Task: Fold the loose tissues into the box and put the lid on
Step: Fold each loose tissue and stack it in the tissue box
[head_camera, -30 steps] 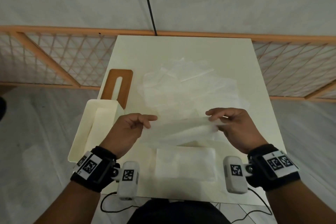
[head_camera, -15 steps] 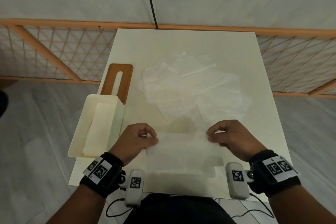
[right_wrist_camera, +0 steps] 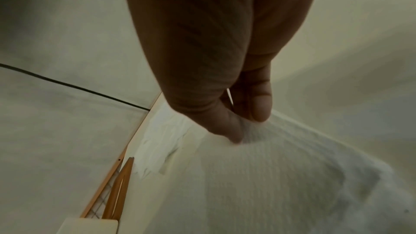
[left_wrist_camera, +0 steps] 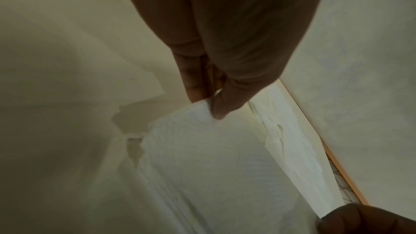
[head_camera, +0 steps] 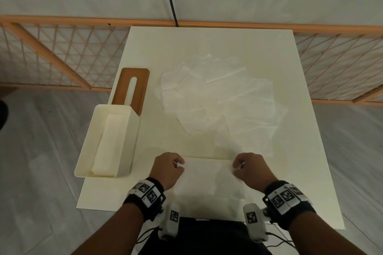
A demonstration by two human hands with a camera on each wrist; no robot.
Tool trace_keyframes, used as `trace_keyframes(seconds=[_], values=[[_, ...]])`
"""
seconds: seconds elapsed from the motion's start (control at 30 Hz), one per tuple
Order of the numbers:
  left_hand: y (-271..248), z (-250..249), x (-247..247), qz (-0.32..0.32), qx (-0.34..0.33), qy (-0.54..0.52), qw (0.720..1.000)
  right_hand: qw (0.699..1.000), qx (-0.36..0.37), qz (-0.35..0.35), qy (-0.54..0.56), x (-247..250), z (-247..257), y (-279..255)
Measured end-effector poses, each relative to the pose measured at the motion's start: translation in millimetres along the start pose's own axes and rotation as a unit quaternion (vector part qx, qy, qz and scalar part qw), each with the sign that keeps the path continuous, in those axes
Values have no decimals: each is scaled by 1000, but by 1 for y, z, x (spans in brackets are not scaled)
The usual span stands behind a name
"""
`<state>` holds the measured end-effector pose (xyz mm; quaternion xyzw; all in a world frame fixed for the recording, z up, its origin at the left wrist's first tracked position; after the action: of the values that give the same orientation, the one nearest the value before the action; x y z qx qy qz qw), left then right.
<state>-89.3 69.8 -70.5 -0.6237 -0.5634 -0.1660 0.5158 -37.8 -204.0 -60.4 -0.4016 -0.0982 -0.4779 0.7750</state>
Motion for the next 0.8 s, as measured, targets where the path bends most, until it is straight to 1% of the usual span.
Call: trace_keyframes(seconds=[0.1,0.23,0.33,0.37,0.43,0.47,0.53,0.57,0.67,0.73,0.8], values=[[4,3,-2,-13,0,-6,1000,1000,11,-10,-6,1,1,3],[8,6,-5,-10,5,3,1000,999,4,4,-42,-1,-1,6],[21,-2,13,-51,35,-12,998,999,26,-17,-24,4,2,6],[29,-6,20,-60,55,-27,996,999,37,-27,-12,7,4,7],[48,-15,32,-46,112,-79,989,998,47,-45,5,15,8,7],[59,-19,35,-32,147,-128,980,998,44,-49,10,19,10,7],[83,-23,33,-7,200,-231,952,998,34,-51,17,25,12,8],[96,-22,27,6,205,-250,946,998,28,-52,25,27,12,7],[127,-16,8,20,200,-239,950,997,24,-57,44,36,12,6],[127,-25,14,15,204,-252,946,997,22,-60,47,42,13,4],[110,-45,38,-8,217,-298,929,996,17,-65,59,48,14,5]])
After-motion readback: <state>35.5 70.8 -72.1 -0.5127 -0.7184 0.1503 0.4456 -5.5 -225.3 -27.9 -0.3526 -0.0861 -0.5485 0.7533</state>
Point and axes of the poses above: each hand's wrist, its own y-axis towards the middle knuckle, its own x-axis out of the back of the hand, z = x × y, the point moved 4 cm from there along y, towards the middle knuckle, and after that the axes turned 12 degrees about y, right-handed, at the moved point
